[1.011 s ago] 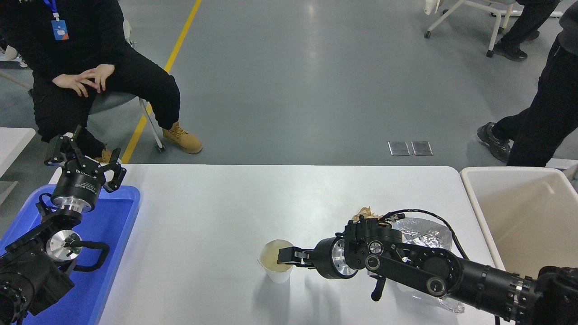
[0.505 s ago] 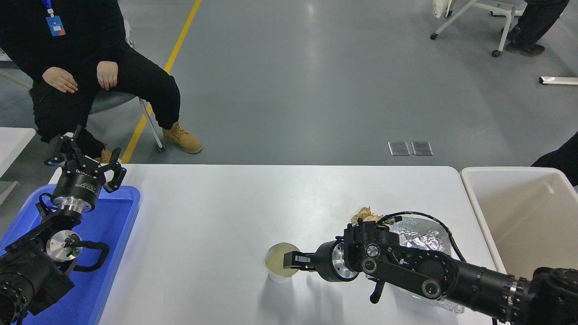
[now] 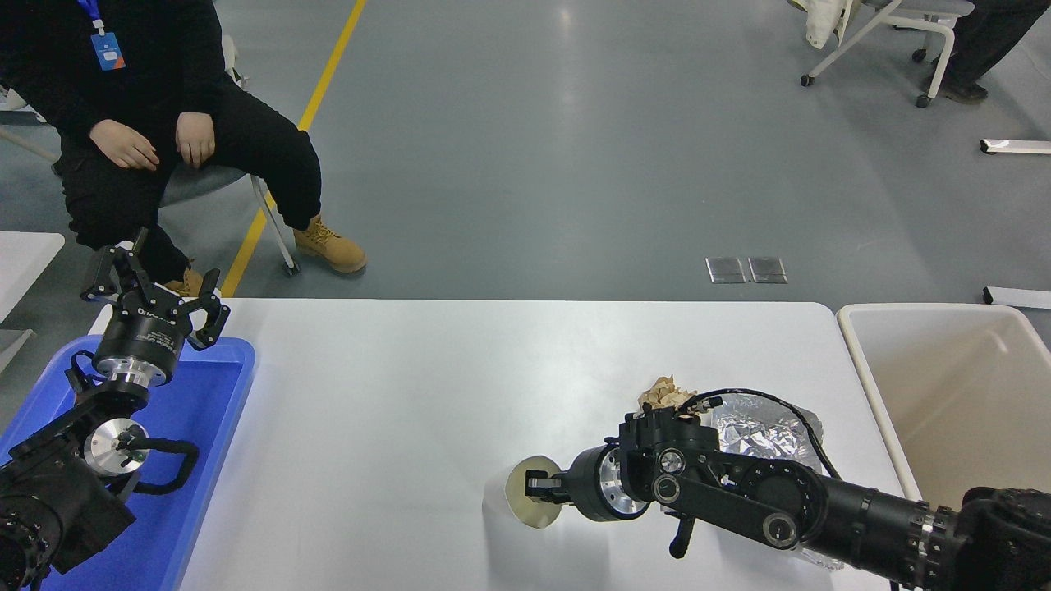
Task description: Clean the table surface
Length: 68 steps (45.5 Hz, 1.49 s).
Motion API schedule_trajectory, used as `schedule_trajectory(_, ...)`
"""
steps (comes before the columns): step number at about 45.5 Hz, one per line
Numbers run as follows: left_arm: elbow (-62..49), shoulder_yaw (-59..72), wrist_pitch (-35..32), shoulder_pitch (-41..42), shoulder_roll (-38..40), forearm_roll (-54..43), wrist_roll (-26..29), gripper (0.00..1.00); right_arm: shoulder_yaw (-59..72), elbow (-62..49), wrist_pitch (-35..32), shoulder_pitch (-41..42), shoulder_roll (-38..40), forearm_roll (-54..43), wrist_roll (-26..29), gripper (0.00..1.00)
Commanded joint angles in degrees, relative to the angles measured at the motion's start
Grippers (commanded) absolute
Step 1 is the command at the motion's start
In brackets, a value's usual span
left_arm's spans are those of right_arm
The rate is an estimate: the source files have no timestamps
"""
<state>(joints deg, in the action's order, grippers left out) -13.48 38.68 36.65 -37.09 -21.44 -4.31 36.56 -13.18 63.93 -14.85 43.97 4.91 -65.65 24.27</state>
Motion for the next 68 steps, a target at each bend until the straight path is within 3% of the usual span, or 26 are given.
schedule_trajectory(1,-0.1,0.0,0.0,0.0,0.0,0.0,0.0,1.0,-0.2,0.1,-0.1,0.0,0.4,0.2,0.1,0.0)
schedule_trajectory(14,-0.1,0.0,0.0,0.0,0.0,0.0,0.0,1.0,-0.1,6.2,-0.4,0.1,7.7,3.5,0.2,0.0)
schedule_trajectory(29,0.0,0.0,0.1,0.0,0.0,0.0,0.0,1.0,0.1,26.6,-4.7,4.2,32.0,11.9,1.2,0.0)
schedule_trajectory(37,0.0,0.0,0.1,0.1,0.0,0.0,0.0,1.0,-0.4,33.8,-10.5,9.4,45.3,17.4,1.2,0.0)
schedule_trajectory(53,0.0,0.0,0.1,0.0,0.0,0.0,0.0,1.0,-1.1,35.2,-28.6,22.6,65.3,28.4,1.0,0.0)
schedule_trajectory(68,0.0,0.0,0.0,0.0,0.0,0.0,0.0,1.0,-0.8,32.9,-30.7,24.9,71.3,27.9,1.0,0.0)
